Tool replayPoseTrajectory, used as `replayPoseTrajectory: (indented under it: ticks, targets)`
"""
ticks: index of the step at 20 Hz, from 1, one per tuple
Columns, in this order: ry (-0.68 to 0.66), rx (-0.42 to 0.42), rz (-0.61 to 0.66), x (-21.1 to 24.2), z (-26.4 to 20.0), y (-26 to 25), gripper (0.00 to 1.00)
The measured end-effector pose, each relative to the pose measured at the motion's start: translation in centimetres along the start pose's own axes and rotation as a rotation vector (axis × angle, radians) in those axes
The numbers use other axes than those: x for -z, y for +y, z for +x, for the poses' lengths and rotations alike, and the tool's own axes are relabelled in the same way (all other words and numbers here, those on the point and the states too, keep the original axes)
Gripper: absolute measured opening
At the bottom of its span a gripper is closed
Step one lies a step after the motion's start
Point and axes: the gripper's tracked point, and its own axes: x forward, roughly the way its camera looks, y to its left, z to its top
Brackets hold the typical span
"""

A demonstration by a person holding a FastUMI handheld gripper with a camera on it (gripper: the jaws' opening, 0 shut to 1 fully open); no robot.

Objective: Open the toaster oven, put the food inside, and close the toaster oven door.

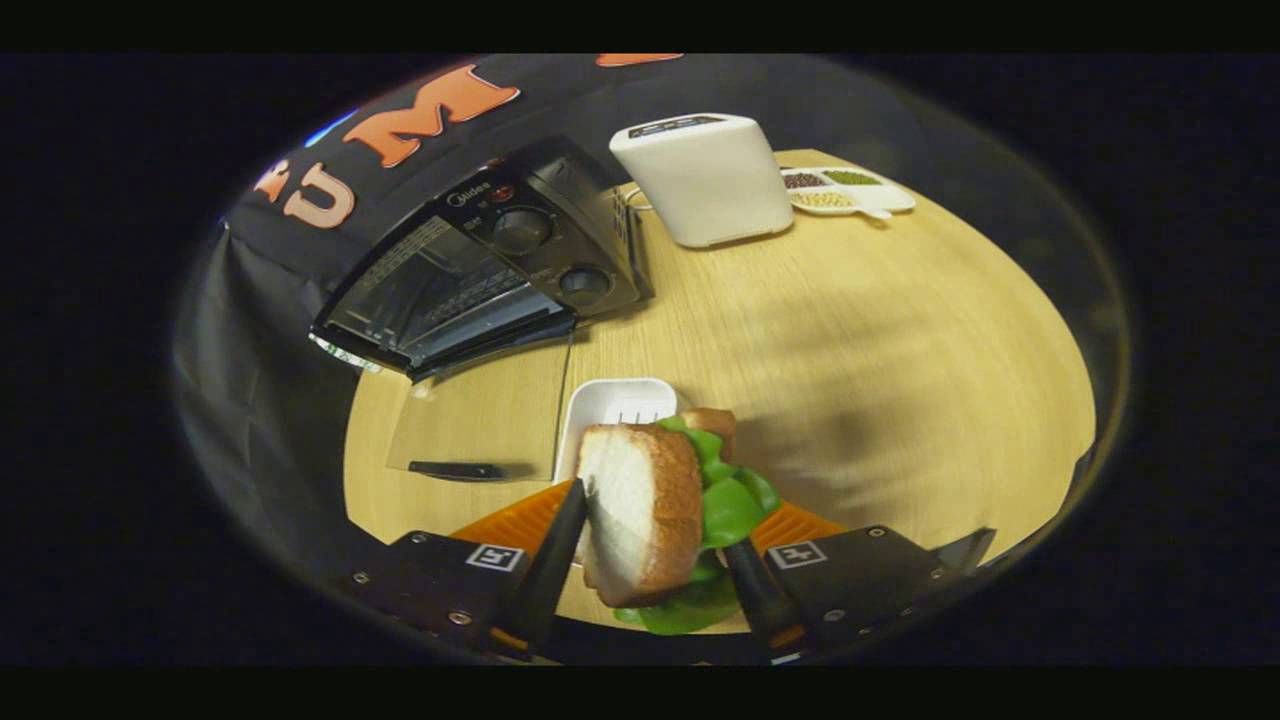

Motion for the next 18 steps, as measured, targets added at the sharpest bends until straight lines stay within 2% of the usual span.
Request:
replayPoseTrajectory:
  ticks: [1,4,6,9,18]
  targets:
    - [0.010,-0.025,0.034,0.0,0.1,0.5,0.63]
    - [0.030,-0.014,0.052,0.0,0.0,0.3,0.45]
    - [0.023,-0.009,0.060,-0.3,-0.3,0.3,0.40]
    - [-0.011,0.004,0.049,-1.0,-1.0,0.7,0.35]
    - [-0.151,-0.041,0.019,-5.7,-5.0,4.5,0.35]
